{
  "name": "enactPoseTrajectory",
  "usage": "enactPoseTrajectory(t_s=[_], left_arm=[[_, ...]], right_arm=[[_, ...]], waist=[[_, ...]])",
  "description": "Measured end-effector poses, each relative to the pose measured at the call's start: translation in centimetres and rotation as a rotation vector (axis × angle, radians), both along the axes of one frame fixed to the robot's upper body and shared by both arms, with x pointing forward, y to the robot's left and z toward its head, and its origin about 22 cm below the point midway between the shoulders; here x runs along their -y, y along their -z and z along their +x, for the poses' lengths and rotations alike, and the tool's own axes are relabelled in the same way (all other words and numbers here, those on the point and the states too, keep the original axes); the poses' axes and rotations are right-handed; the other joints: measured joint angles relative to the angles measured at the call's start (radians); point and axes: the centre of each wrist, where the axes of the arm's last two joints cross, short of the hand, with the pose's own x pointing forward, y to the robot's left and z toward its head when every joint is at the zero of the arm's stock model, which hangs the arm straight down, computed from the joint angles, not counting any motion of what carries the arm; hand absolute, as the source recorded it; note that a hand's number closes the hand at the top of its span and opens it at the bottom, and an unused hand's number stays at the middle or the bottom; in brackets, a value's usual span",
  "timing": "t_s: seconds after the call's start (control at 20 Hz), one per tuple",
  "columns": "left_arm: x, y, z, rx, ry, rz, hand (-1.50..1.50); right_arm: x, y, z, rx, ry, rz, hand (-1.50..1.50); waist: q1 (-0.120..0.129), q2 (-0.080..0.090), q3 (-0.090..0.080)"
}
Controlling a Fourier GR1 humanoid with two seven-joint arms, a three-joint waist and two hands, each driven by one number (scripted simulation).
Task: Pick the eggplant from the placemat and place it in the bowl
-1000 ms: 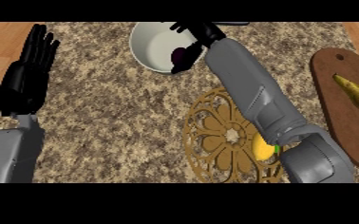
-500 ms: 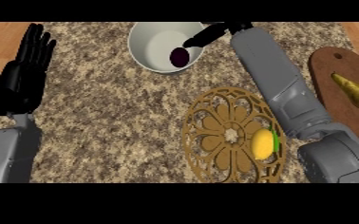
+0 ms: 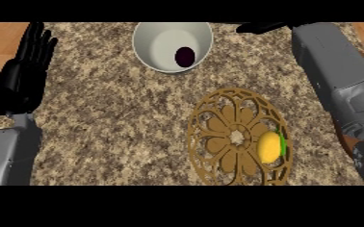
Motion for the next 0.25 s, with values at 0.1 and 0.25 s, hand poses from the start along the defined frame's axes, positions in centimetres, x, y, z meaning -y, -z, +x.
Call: enactPoseTrajectory(t_s=[0.1, 0.25], left_arm=[[0.1, 0.0, 0.0, 0.002, 0.004, 0.0, 0.0], [0.5, 0.1, 0.3, 0.009, 0.004, -0.001, 0.0]], right_arm=[[2.2, -0.3, -0.2, 0.002, 0.001, 0.018, -1.5], [5.2, 0.2, -0.9, 0.007, -0.006, 0.04, -1.5]], waist=[[0.002, 0.002, 0.0], [0.002, 0.005, 0.001]])
